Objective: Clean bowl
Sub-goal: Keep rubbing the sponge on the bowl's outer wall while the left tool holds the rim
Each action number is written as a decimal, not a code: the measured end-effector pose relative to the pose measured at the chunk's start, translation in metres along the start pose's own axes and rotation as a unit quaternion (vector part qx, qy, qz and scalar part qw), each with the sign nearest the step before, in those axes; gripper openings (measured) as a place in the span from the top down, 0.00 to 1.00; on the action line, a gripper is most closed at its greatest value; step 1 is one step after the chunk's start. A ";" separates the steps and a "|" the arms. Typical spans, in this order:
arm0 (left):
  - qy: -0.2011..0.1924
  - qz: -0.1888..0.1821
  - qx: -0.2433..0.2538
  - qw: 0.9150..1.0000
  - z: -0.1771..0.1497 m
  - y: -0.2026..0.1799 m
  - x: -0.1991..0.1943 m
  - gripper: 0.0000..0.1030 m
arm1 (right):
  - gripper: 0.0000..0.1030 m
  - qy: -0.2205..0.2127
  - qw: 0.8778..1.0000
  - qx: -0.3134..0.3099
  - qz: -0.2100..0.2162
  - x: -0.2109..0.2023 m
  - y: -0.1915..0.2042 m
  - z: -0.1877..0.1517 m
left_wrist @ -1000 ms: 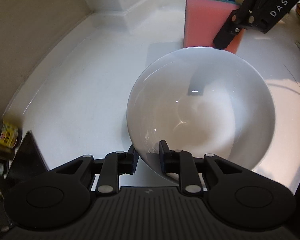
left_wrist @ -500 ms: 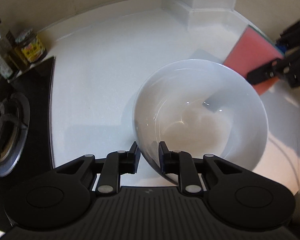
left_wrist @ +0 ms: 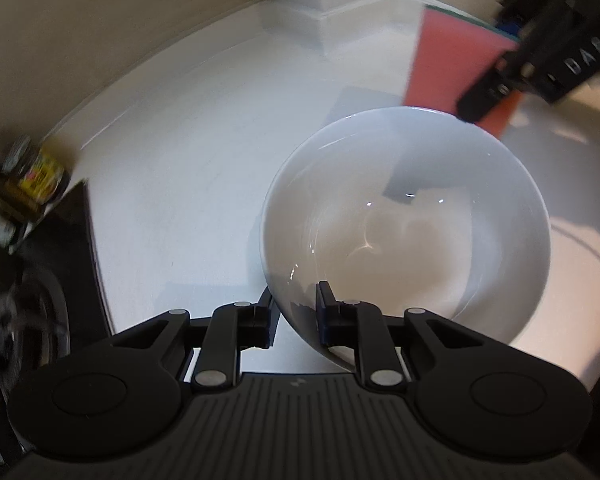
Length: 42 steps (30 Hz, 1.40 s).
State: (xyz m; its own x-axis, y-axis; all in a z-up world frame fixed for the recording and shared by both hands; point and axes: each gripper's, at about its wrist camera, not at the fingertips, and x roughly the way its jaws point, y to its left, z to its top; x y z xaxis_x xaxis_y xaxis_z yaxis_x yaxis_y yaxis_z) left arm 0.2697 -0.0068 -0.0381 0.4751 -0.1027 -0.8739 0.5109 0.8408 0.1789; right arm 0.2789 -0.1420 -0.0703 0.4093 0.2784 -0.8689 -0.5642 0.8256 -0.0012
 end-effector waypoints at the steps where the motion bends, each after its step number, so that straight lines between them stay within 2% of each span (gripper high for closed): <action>1: -0.003 -0.008 0.016 1.000 0.001 0.000 0.000 0.78 | 0.73 0.000 1.000 -0.004 -0.002 0.000 0.001 0.001; 6: -0.017 -0.046 0.097 0.994 0.007 0.000 0.002 0.77 | 0.73 0.002 1.000 -0.018 -0.011 0.001 0.003 0.005; 7: -0.018 -0.048 0.100 0.994 0.008 0.000 0.002 0.77 | 0.73 0.002 1.000 -0.018 -0.011 0.001 0.003 0.005; 9: -0.016 -0.043 0.089 0.995 0.007 -0.001 0.002 0.74 | 0.73 -0.001 1.000 -0.013 -0.007 0.000 0.001 0.003; 17: -0.009 -0.026 0.045 0.999 0.003 -0.005 0.001 0.74 | 0.73 -0.007 1.000 0.004 0.014 -0.001 -0.003 -0.008; 18: -0.008 -0.024 0.039 0.999 0.003 -0.005 0.001 0.75 | 0.73 -0.007 1.000 0.003 0.015 -0.001 -0.003 -0.008; 20: -0.007 -0.020 0.028 0.999 0.002 -0.006 0.001 0.84 | 0.73 -0.005 1.000 0.001 0.016 -0.002 -0.003 -0.007; 23: -0.004 -0.013 0.012 1.000 0.001 -0.007 0.000 0.81 | 0.73 -0.003 1.000 -0.013 0.013 -0.002 -0.001 -0.003; 27: -0.019 -0.029 0.108 0.994 0.008 -0.009 0.007 0.77 | 0.73 0.002 0.999 -0.046 -0.005 -0.001 0.004 0.003; 28: -0.021 -0.034 0.112 0.993 0.010 -0.007 0.009 0.76 | 0.73 0.005 0.999 -0.050 -0.008 0.000 0.005 0.004; 30: -0.016 -0.044 0.080 0.996 0.015 0.000 0.010 0.76 | 0.73 0.010 0.998 -0.054 -0.013 0.002 0.005 0.006; 32: 0.000 -0.035 -0.008 0.999 0.016 0.009 0.004 0.73 | 0.73 0.010 0.999 -0.048 -0.011 0.002 0.004 0.006; 34: 0.009 -0.026 -0.107 0.994 0.009 0.016 -0.005 0.72 | 0.73 0.007 0.999 -0.041 -0.008 0.002 0.004 0.004; 36: 0.020 -0.024 -0.192 0.981 -0.003 0.018 -0.014 0.72 | 0.73 0.003 1.000 -0.030 -0.005 0.002 0.003 0.002; 37: 0.022 -0.023 -0.198 0.980 -0.004 0.017 -0.015 0.72 | 0.73 0.000 1.000 -0.024 -0.001 0.001 0.002 0.000; 39: 0.022 -0.018 -0.170 0.985 -0.003 0.013 -0.014 0.74 | 0.73 -0.005 1.000 -0.014 0.006 0.000 0.001 -0.002; 41: 0.022 -0.013 -0.141 0.990 -0.001 0.009 -0.012 0.84 | 0.73 -0.007 1.000 -0.009 0.011 0.000 0.000 -0.004; 42: 0.022 -0.011 -0.127 0.992 -0.001 0.006 -0.012 0.84 | 0.73 -0.008 1.000 -0.006 0.015 0.000 0.000 -0.004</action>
State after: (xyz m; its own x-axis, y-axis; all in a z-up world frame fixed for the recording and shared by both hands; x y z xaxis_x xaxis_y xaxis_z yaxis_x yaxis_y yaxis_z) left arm 0.2667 0.0003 -0.0270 0.4309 -0.1034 -0.8965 0.3209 0.9460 0.0451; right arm 0.2758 -0.1445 -0.0720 0.4036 0.3108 -0.8605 -0.5855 0.8105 0.0181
